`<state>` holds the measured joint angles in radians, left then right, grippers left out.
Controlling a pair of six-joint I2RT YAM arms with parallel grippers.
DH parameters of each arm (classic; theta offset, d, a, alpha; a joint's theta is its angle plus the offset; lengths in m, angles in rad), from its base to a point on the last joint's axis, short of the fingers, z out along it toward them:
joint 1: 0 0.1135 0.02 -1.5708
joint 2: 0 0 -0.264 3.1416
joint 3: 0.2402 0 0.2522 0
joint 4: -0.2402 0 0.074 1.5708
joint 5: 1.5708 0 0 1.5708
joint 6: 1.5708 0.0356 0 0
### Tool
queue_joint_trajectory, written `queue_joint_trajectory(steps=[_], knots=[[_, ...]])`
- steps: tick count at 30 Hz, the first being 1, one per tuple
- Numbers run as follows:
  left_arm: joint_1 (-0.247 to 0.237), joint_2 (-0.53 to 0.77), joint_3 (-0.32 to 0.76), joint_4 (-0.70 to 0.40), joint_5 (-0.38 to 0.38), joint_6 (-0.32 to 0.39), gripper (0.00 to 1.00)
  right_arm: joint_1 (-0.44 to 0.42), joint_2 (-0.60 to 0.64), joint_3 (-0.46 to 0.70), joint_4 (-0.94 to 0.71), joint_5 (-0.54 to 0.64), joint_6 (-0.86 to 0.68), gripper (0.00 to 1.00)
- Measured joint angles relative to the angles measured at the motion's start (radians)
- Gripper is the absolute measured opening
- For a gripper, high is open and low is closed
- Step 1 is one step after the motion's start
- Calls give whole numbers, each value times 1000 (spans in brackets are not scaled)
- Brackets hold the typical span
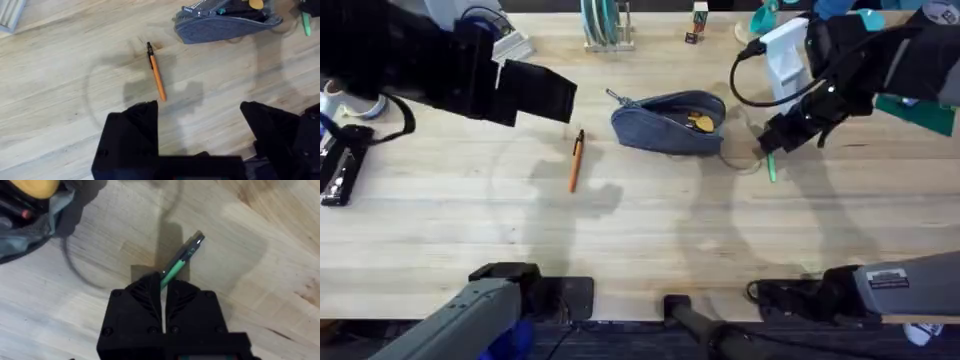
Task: Unzip the bag, pick up the pens from the table one at a time and place them inside, then zip the bag closed.
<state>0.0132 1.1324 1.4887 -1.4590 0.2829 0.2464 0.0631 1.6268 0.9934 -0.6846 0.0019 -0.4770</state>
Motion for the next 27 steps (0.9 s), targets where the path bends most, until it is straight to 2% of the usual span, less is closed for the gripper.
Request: queue_joint_trajectory(steps=[5,17,27], knots=[[0,0,0,0,0,0,995,0,-32,0,-42,10,0,32],[0,0,0,0,0,0,996,0,-252,10,-168,9,0,32],[0,0,0,8,0,0,996,0,-282,166,-309,-55,-18,32]])
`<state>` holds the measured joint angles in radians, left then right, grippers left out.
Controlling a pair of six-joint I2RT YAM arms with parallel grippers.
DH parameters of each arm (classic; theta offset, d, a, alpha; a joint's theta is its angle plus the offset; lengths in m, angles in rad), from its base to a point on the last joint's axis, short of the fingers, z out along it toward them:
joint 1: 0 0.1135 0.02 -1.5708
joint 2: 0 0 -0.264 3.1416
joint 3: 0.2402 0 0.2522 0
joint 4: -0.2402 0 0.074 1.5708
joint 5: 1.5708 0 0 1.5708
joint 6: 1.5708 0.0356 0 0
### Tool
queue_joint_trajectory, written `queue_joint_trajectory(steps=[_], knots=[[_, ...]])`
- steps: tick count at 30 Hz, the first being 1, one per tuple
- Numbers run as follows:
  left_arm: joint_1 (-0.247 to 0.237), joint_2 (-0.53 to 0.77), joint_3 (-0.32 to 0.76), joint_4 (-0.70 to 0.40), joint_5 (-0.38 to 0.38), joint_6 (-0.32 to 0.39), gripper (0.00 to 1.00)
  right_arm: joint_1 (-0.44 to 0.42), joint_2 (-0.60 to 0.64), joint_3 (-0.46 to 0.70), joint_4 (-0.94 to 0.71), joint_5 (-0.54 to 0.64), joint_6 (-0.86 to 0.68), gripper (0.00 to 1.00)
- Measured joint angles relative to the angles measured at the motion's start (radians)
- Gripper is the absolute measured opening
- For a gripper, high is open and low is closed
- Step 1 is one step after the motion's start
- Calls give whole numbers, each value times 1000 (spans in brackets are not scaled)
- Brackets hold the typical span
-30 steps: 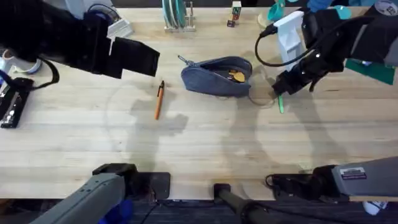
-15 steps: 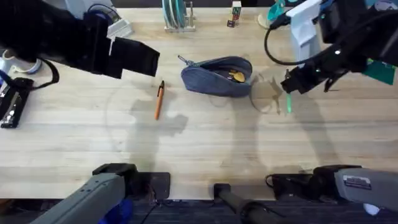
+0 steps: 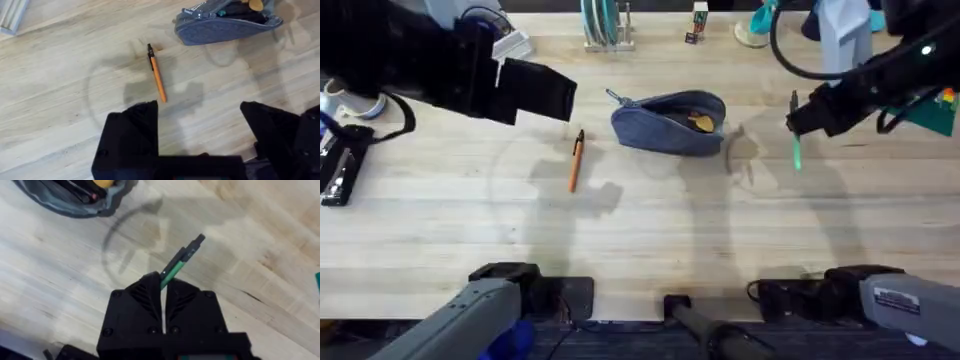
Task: Unzip the bag, pick up the pens from the table one at a time and place them inside, then zip the bag closed.
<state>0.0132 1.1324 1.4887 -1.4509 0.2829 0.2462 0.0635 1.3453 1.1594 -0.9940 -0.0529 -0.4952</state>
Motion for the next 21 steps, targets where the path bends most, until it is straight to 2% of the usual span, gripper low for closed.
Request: queue_joint_trajectory(steps=[6,14,21], knots=[[0,0,0,0,0,0,995,0,0,68,-24,-13,-46,32],[0,0,0,4,0,0,995,0,0,124,-22,-19,-179,31],[0,0,0,3,0,0,995,9,0,126,26,-102,-330,32]])
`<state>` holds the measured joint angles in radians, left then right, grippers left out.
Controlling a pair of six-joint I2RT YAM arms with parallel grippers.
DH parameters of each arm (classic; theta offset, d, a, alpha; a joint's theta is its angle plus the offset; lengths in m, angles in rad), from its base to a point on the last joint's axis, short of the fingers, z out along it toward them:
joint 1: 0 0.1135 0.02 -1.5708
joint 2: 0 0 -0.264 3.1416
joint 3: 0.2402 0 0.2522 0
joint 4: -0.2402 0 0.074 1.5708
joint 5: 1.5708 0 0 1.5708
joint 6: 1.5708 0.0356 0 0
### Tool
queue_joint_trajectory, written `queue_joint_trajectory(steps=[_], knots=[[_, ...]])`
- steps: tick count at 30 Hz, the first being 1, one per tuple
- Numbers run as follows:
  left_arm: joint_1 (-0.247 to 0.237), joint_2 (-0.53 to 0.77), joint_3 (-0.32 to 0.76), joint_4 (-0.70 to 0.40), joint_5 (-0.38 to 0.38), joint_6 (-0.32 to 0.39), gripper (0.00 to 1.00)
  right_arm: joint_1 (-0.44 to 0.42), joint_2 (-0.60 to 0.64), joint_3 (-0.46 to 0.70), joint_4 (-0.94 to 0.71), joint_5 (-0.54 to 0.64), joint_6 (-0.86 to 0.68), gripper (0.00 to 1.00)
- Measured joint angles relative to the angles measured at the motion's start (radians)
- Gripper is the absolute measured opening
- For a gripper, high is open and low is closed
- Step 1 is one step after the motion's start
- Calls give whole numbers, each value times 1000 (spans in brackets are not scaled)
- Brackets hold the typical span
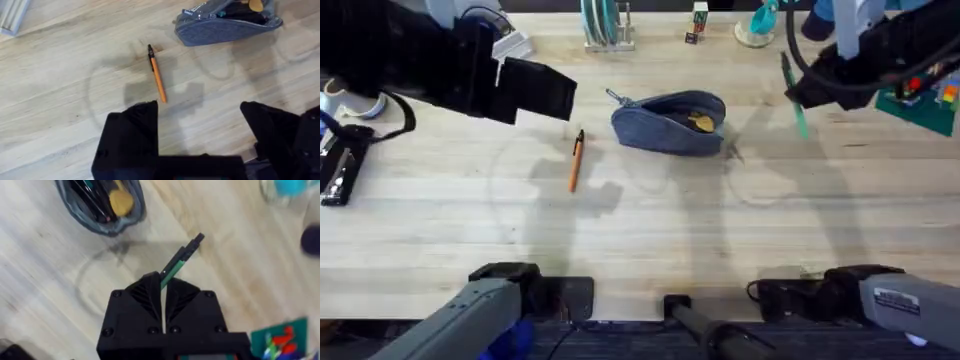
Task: Unzip the bag, pick up the pens from the table one at a time and place them inside, then zip the bag closed.
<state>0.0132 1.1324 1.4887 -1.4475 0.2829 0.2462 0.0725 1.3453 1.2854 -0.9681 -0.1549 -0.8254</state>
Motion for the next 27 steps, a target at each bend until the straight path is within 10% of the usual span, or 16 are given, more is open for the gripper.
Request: queue_joint_trajectory(steps=[27], knots=[[0,0,0,0,0,0,995,207,0,0,116,-87,-323,31]])
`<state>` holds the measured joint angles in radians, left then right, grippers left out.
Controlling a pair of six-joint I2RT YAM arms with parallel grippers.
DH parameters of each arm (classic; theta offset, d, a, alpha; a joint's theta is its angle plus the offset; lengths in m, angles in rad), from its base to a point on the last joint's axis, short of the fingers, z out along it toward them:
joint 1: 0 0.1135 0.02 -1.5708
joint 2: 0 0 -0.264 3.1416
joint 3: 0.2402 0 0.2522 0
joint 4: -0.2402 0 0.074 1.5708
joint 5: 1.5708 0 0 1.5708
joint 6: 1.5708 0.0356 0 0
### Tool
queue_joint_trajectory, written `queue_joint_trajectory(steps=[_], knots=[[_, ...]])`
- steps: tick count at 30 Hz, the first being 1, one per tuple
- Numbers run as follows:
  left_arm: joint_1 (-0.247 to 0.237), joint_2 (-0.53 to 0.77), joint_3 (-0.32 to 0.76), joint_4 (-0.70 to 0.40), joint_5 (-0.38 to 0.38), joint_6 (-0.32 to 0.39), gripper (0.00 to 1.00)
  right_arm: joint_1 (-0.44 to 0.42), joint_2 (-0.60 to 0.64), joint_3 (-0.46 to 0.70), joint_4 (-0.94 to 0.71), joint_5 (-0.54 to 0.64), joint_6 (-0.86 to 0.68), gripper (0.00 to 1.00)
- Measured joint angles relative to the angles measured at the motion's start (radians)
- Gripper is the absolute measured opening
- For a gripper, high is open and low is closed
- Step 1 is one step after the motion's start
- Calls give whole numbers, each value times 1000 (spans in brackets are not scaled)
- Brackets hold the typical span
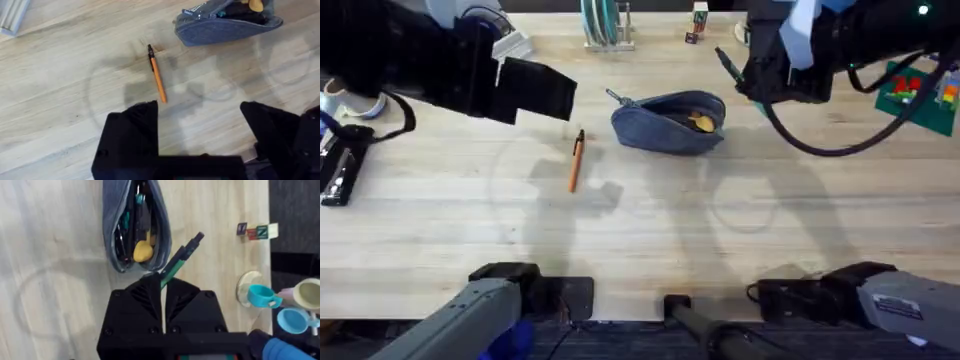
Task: Unzip the bag, pick up the pens from the table one at a time and place them inside, then zip the bag closed.
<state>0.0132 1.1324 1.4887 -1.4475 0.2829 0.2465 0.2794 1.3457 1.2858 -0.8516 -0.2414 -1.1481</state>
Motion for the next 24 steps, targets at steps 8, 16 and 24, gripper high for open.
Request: queue_joint_trajectory(steps=[8,16,24], knots=[[0,0,0,0,0,0,995,0,54,1,91,-123,-31,31],[0,0,0,0,0,0,995,0,124,1,120,-224,-104,31],[0,0,0,0,0,0,995,10,207,2,123,-261,-167,31]])
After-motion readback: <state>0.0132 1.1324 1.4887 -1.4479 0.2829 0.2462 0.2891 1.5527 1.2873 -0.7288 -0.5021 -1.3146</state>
